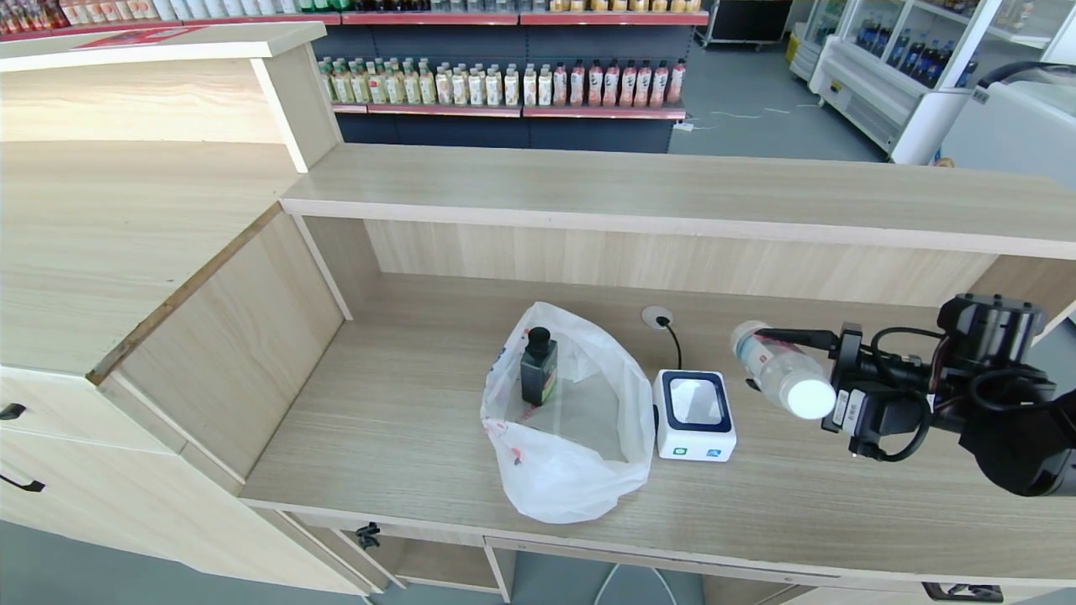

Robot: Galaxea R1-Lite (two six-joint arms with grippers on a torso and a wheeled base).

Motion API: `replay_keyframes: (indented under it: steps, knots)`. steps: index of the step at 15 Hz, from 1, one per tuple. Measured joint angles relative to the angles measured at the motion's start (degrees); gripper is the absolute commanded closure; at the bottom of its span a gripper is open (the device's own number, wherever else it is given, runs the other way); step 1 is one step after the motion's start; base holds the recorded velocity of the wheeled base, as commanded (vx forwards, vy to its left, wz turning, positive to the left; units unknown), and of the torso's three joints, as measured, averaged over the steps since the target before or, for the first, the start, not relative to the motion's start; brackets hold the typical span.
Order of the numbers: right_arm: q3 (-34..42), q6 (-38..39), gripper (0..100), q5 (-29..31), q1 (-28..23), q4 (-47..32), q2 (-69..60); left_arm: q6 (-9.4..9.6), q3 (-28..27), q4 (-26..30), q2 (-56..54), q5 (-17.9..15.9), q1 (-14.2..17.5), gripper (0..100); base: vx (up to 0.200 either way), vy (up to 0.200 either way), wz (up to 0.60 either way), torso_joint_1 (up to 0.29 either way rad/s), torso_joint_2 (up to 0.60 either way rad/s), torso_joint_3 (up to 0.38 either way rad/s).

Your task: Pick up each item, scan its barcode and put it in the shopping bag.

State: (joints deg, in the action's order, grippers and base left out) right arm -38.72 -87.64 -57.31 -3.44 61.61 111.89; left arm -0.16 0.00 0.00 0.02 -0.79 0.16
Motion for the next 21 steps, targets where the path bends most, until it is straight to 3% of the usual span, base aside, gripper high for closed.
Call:
replay_keyframes:
  steps: [21]
  knots:
    - [0.8,3.4,100,0.0,-1.2,3.1,3.5,0.05,0.0,0.0,0.0,0.0,0.0,0,0.0,0.0,0.0,0.0,0.0,0.0]
